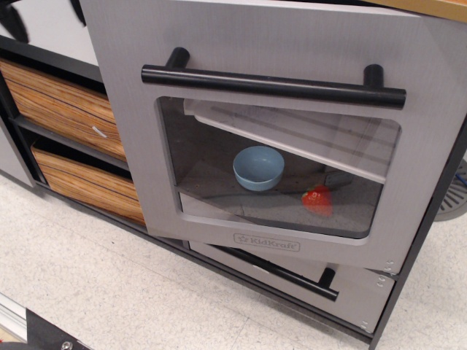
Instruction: Open oven
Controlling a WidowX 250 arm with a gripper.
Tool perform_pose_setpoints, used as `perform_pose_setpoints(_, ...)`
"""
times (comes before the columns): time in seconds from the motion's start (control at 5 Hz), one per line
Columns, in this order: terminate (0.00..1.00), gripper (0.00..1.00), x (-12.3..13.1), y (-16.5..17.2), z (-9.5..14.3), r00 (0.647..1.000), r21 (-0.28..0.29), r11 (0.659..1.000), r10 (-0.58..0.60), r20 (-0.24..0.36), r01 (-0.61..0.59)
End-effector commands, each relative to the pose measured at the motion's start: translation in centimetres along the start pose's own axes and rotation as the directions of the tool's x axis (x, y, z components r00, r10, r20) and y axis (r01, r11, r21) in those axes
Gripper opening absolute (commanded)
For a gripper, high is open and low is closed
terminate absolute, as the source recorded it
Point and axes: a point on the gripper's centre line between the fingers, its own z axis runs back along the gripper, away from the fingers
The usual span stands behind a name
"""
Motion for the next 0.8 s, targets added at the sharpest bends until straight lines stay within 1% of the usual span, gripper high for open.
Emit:
perform_pose_setpoints(0.0,0.0,1.0,-2.4,-1.4,2.0,0.976,-0.046,0.975,-0.216,-0.017,0.215)
perform_pose_setpoints(0.2,0.0,1.0,-4.2,0.3,2.7,0.941,-0.019,0.942,-0.335,-0.052,0.335)
perform_pose_setpoints(0.4,0.0,1.0,-6.0,1.7,2.3,0.91,0.005,0.914,-0.404,-0.098,0.406)
perform_pose_setpoints(0.6,0.0,1.0,-9.5,2.5,1.6,0.851,-0.029,0.86,-0.508,-0.129,0.509)
